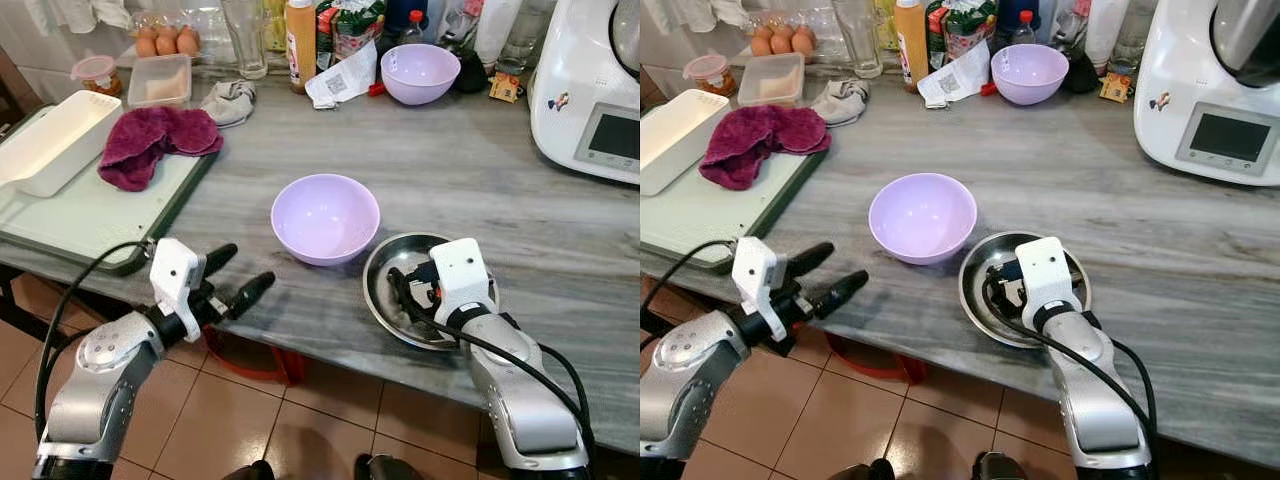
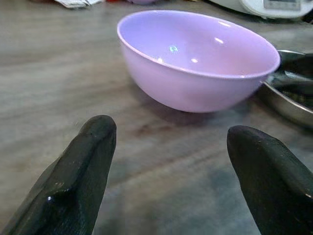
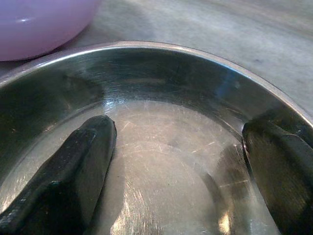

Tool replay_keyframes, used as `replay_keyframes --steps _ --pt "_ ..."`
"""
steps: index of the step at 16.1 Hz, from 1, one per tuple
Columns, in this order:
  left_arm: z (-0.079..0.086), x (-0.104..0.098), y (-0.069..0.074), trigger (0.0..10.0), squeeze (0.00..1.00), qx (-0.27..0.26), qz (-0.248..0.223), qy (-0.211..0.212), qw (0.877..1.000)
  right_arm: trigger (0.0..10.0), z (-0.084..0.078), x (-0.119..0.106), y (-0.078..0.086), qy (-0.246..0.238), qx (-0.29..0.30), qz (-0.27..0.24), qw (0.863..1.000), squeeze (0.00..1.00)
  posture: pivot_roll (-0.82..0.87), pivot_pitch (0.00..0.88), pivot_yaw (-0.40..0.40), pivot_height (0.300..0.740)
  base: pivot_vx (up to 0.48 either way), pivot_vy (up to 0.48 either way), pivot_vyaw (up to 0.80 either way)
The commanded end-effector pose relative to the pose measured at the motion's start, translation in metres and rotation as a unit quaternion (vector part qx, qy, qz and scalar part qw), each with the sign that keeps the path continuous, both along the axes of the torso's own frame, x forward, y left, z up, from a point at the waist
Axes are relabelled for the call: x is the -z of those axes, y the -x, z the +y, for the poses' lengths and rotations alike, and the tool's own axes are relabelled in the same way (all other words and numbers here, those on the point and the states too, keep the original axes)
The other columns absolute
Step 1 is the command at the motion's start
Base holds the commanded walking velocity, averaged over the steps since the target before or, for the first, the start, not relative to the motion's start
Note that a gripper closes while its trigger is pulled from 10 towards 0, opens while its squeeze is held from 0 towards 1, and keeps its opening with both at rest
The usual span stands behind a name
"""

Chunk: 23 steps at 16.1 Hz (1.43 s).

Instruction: Setting the table

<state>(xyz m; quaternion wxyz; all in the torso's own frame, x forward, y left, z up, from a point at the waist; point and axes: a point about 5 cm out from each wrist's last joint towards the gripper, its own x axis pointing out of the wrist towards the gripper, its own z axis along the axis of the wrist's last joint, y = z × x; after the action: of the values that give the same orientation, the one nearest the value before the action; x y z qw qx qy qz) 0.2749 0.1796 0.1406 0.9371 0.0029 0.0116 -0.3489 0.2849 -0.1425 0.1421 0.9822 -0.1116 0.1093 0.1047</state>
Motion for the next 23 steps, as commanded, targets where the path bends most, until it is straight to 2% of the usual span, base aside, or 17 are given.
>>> replay_keyframes --steps 1,7,12,16,18,21,23 --pt "0.0 -0.001 0.003 10.0 0.0 0.005 -0.001 -0.008 1.0 10.0 0.002 0.007 -0.001 -0.003 -0.001 0.02 1.0 1.0 -0.19 0.208 0.028 0.74 0.0 0.0 0.0" --pt "-0.004 0.001 0.005 10.0 0.0 0.009 0.005 -0.003 1.0 10.0 0.003 0.0 -0.016 -0.005 0.002 0.005 1.0 1.0 -0.18 0.207 0.021 0.74 0.0 0.0 0.0" --pt "-0.006 0.003 0.004 10.0 0.0 0.012 0.008 -0.002 1.0 10.0 0.005 -0.004 -0.011 -0.038 -0.025 0.003 0.999 1.0 -0.19 0.207 0.018 0.74 0.0 0.0 0.0" --pt "-0.008 0.003 0.002 10.0 0.0 0.016 0.008 -0.002 1.0 10.0 0.005 -0.012 -0.009 -0.061 -0.041 -0.018 0.997 1.0 -0.2 0.204 0.022 0.74 0.0 0.0 0.0" --pt "-0.008 0.003 0.001 10.0 0.0 0.016 0.008 -0.001 1.0 10.0 0.005 -0.03 -0.007 -0.07 -0.047 -0.078 0.993 1.0 -0.2 0.203 0.022 0.74 0.0 0.0 0.0" --pt "-0.01 0.001 0.002 10.0 0.0 0.023 0.008 0.006 1.0 10.0 0.005 -0.053 -0.006 -0.03 -0.031 -0.17 0.985 1.0 -0.2 0.197 0.019 0.74 0.0 0.0 0.0" --pt "-0.011 -0.001 0.003 10.0 0.0 0.027 0.008 0.015 0.999 10.0 0.004 -0.06 -0.006 -0.004 -0.013 -0.209 0.978 1.0 -0.19 0.192 0.017 0.74 0.0 0.0 0.0"
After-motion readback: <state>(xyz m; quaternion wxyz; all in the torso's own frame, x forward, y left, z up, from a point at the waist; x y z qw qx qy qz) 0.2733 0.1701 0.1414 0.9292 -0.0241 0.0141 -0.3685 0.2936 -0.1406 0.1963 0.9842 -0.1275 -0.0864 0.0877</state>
